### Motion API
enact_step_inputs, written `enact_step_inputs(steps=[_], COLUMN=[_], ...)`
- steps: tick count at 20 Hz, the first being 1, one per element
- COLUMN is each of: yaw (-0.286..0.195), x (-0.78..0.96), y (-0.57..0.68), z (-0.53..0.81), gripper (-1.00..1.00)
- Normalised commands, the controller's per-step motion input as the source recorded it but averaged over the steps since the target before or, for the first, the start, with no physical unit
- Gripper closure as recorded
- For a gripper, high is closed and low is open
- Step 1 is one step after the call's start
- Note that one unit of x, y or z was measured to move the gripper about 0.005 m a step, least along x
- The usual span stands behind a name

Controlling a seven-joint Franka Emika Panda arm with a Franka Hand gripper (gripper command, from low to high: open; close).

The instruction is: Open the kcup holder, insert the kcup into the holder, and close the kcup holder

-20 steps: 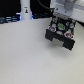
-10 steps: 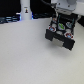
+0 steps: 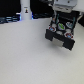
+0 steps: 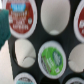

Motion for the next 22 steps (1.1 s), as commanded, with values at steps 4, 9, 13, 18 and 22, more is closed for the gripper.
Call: enact_step_inputs(steps=[4,9,13,18,22], yaw=[0.015,0.028,0.031,0.185,0.171], x=[0.74,0.66,0.30,0.09,-0.14], y=[-0.32,-0.30,-0.15,-0.01,0.24], z=[0.06,-0.15,-0.27,-0.28,-0.22], gripper=[-1.00,-1.00,-1.00,-1.00,-1.00])
